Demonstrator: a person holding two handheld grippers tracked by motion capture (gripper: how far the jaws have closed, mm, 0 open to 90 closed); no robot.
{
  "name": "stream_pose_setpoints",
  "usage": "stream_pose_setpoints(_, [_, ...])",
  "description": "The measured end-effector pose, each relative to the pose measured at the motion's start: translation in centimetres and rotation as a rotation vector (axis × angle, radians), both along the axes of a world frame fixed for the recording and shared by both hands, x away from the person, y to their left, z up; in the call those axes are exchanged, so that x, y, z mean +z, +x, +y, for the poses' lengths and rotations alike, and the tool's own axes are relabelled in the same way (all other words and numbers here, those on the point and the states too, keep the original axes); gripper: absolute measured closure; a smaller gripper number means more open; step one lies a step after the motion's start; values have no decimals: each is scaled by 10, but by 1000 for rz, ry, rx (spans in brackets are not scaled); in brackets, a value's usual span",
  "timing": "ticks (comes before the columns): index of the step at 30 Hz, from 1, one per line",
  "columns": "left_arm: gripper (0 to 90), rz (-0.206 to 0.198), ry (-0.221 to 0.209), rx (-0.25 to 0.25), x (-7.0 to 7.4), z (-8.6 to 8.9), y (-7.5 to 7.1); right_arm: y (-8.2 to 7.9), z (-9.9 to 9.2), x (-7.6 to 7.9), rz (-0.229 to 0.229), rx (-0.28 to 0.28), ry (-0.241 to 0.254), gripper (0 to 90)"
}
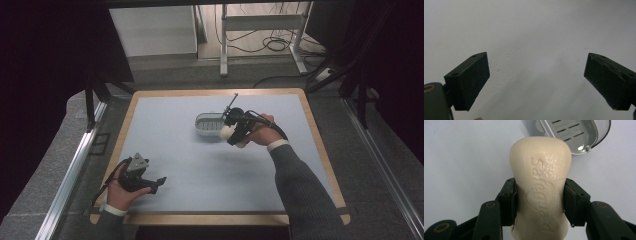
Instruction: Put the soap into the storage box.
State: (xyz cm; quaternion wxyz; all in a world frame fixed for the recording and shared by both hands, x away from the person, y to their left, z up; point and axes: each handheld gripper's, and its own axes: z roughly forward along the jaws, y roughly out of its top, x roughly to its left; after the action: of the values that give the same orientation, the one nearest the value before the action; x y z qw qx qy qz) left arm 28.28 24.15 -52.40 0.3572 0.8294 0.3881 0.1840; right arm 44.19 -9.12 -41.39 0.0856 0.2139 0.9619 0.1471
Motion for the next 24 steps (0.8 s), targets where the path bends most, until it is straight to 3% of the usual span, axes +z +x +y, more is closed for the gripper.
stream_pose_setpoints(13, [66, 0, 3, -1, 0, 0, 0, 16, 4, 5, 32, 2, 2, 494])
stream_pose_setpoints(24, [67, 0, 1, -4, 0, 0, 0, 26, 11, 4, 14, -5, -22, 494])
